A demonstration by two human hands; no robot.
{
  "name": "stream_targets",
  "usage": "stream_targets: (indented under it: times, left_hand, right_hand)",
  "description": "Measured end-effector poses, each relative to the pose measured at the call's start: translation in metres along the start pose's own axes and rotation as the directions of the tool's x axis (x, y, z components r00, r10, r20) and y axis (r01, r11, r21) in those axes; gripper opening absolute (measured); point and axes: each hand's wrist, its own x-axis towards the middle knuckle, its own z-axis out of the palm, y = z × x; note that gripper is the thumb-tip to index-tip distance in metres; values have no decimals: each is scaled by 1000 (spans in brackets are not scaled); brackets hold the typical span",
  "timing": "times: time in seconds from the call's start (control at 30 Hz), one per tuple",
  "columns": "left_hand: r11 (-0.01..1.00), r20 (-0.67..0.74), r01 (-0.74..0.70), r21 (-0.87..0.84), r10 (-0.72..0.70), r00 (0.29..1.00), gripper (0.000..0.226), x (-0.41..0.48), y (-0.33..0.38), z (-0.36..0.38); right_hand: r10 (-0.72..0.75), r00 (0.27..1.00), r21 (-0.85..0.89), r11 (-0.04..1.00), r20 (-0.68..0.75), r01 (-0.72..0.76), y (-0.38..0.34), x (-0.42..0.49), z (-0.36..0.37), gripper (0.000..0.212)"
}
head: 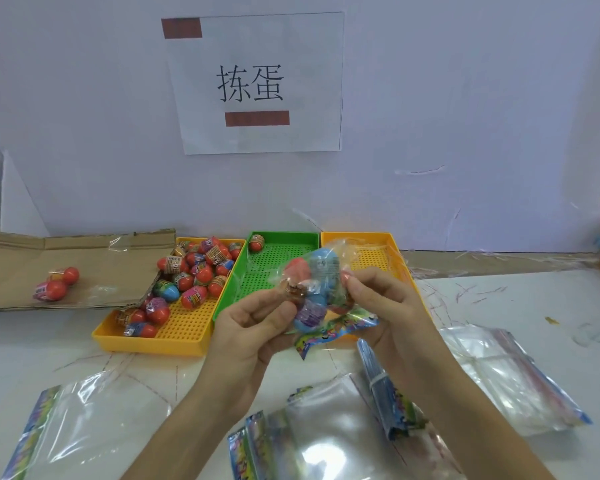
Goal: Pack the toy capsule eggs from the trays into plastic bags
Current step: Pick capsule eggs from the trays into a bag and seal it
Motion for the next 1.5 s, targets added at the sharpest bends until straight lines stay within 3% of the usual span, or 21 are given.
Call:
stream_targets:
  times: [0.13,0.33,0.53,0.67,0.87,0.93,1.03,1.17,1.37,1.5]
  left_hand:
    - [988,-28,113,-107,-116,993,24,-4,-9,7]
    - [960,-57,186,-210,-203,978,20,-4,-13,7]
    - [949,-67,241,-203,-259,963,27,-5,-13,5]
    - [932,-76,272,-237,-297,952,25,-5,-17,5]
    - [910,-88,284,-301,-323,942,33,-5,-19,7]
    - [920,-98,285,-268,-320,942,27,-5,-20,6]
    - [967,-133,243,-78,-252,959,22,-6,-18,6]
    - [970,-204,115,215,-71,976,21,-7,-22,2]
    - [983,-208,122,134,-93,974,32,-5,-19,4]
    - [985,-221,131,110,-104,970,23,-5,-22,3]
  right_hand:
    - [75,993,60,996,-93,-70,2,2,-1,24]
    - [142,982,41,990,-125,-138,6,2,-1,46]
    - [118,982,-23,992,-145,-123,4,5,-4,28]
    - [86,991,-80,992,-103,-94,2,5,-2,41]
    - [168,982,51,985,-81,-165,3,2,0,41]
    - [166,979,30,986,-115,-164,2,1,1,28]
    - [133,967,-45,988,-216,-146,5,3,1,12]
    - [40,943,-219,969,-330,-118,12,5,0,18]
    - [-142,920,-405,914,-365,-19,15,6,-6,20]
    - [-225,928,-439,895,-297,76,13,6,-3,22]
